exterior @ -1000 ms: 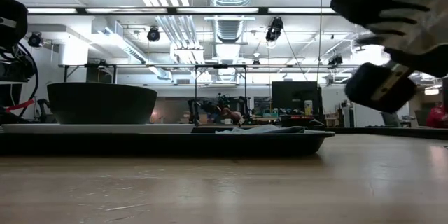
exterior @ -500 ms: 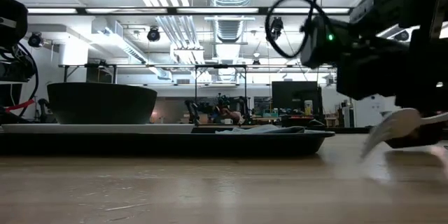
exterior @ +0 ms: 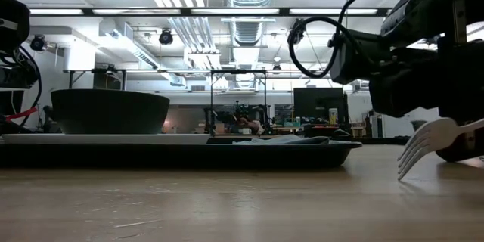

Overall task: Set up tray
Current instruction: Put the blue patterned fork on top of the gray napkin on the black serving tray

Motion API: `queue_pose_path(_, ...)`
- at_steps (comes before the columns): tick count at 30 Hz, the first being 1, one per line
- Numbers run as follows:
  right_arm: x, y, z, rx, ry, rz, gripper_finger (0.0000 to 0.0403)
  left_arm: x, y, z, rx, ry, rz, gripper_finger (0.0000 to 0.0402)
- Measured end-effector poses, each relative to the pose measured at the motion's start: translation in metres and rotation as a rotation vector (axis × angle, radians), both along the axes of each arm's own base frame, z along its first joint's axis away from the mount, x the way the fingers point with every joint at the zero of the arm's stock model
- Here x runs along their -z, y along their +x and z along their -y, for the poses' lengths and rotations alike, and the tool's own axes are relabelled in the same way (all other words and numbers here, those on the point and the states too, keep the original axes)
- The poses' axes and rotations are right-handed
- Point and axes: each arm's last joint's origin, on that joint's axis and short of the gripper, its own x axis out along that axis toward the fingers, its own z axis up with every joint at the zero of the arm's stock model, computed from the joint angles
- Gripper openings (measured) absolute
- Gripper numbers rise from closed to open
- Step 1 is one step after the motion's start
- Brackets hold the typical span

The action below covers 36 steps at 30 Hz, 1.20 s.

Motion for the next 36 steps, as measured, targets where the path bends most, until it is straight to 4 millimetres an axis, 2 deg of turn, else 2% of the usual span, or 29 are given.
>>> queue_pose_path(5, 0.0, 0.0, 0.0, 0.002, 0.001, -0.009, 0.0042, 0.0, 0.0, 0.0, 0.0, 0.0, 0.0, 0.0091)
queue_pose_path(24, -0.003, 0.004, -0.001, 0.017, 0.005, -0.044, 0.0145, 0.0, 0.0, 0.0, -0.001, 0.001, 0.0, 0.0091)
queue_pose_path(30, -0.005, 0.009, -0.001, 0.014, -0.043, 0.003, 0.0155, 0.0, 0.0, 0.0, 0.0, 0.0, 0.0, 0.0091)
queue_pose_path(36, -0.007, 0.01, -0.004, -0.063, -0.161, 0.109, 0.0155, 0.0, 0.0, 0.0, -0.001, 0.0, 0.0, 0.0091)
